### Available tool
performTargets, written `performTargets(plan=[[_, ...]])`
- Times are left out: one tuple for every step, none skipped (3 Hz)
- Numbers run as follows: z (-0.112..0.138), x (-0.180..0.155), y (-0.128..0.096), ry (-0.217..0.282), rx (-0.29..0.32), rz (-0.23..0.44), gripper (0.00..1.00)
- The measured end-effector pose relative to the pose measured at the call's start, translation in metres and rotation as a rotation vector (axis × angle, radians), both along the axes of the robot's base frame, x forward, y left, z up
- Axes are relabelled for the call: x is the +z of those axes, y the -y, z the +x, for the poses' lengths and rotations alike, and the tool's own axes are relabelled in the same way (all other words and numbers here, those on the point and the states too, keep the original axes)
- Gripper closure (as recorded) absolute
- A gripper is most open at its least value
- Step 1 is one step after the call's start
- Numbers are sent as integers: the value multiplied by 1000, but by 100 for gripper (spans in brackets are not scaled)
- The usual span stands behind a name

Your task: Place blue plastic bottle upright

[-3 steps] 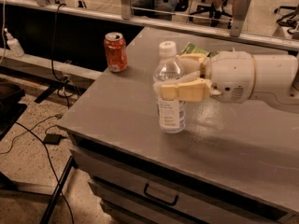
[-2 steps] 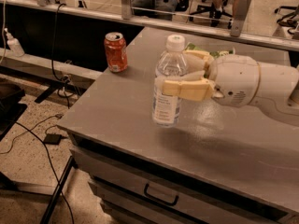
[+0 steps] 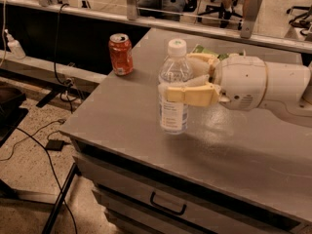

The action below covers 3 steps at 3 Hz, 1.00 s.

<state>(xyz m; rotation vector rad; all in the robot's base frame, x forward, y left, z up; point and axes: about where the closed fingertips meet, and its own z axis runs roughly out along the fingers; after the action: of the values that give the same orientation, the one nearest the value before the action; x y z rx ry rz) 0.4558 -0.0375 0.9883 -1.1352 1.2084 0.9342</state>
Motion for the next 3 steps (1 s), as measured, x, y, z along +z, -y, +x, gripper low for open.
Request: performTargets(plan=[[6,-38,11,-50,-29,19,75],[9,-56,19,-64,-38,101,53],[9,-51,19,-64,-38,101,30]])
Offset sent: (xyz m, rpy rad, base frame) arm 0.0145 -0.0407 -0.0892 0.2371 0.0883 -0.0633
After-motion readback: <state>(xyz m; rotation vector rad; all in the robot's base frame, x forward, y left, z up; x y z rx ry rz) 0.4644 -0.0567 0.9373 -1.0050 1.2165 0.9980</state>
